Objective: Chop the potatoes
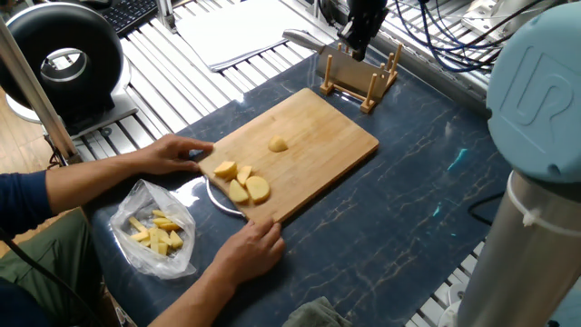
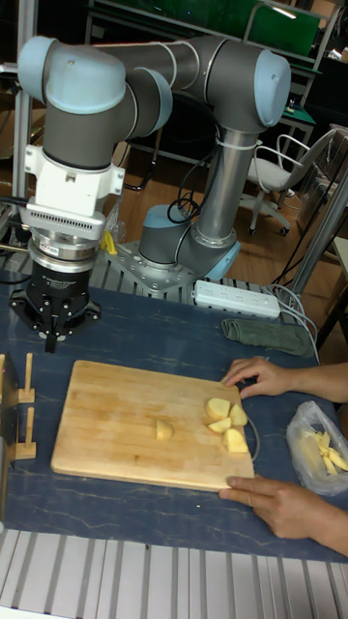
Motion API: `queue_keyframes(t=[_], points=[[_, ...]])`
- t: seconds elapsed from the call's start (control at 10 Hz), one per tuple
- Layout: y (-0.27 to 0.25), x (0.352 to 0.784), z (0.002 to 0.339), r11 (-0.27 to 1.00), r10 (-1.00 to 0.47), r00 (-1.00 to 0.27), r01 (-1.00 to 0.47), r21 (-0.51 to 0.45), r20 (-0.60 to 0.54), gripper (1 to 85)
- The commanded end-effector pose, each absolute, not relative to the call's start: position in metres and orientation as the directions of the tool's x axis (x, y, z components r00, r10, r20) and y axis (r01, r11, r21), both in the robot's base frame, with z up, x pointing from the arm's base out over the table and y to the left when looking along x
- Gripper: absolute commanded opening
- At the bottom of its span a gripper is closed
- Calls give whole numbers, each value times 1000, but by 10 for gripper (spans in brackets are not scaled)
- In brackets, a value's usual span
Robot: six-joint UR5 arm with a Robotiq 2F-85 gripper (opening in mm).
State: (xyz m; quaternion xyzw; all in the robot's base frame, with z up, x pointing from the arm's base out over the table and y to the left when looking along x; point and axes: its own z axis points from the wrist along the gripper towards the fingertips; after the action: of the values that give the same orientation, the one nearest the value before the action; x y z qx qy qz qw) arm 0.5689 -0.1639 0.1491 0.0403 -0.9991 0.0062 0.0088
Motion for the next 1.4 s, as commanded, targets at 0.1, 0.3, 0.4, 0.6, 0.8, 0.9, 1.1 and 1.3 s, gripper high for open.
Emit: queue_keyframes(t=[0.1, 0.3, 0.4, 0.6, 0.8, 0.9, 1.1, 1.3], points=[[-148, 565, 152, 984, -174, -984, -173, 52, 27, 10], [-142, 565, 152, 964, -259, -966, -257, 75, 18, 10], [-143, 566, 152, 954, -292, -956, -291, 69, 9, 17], [-173, 577, 151, 940, -339, -941, -339, 34, 4, 70], [-185, 592, 145, 936, -350, -936, -351, 35, -35, 233], [-184, 593, 141, 949, -312, -949, -313, 46, -38, 240], [-190, 599, 132, 960, -272, -961, -275, 49, -53, 220], [-200, 605, 123, 968, -242, -968, -245, 49, -71, 227]])
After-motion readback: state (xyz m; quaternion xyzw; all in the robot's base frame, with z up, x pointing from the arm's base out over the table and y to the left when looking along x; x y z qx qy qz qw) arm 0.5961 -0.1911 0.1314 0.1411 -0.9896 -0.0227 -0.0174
